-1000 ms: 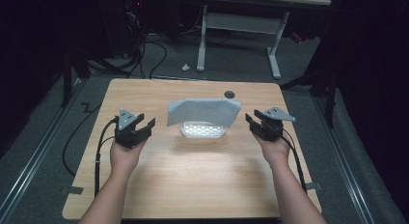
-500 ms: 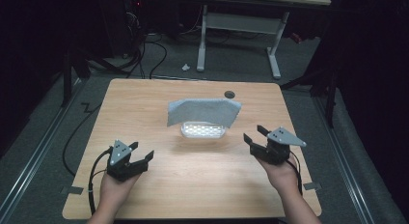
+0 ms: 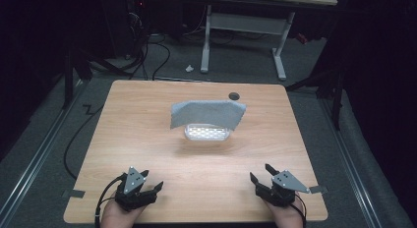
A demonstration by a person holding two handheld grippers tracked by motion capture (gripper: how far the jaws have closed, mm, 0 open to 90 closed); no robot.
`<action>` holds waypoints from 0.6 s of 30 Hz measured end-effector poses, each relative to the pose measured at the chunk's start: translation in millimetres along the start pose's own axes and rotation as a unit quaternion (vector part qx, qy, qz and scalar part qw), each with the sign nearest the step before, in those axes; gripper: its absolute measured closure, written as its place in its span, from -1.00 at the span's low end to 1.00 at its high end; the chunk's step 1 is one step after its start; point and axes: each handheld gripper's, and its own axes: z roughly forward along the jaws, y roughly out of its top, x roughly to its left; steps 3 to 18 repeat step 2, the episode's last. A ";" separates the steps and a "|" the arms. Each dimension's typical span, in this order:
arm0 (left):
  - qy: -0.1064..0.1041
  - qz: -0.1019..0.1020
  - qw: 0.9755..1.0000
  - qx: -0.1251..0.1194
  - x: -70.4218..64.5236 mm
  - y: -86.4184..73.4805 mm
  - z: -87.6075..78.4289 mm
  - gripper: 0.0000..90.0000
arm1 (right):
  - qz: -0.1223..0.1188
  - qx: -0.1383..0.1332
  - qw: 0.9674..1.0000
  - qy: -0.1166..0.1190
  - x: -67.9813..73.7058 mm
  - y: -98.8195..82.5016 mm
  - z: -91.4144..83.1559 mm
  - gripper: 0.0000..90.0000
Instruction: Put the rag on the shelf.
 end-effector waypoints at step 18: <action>0.002 0.002 1.000 0.002 -0.5 -0.8 2.4 -0.25 | 0.014 0.003 1.000 0.005 -1.6 -0.2 2.6 -0.24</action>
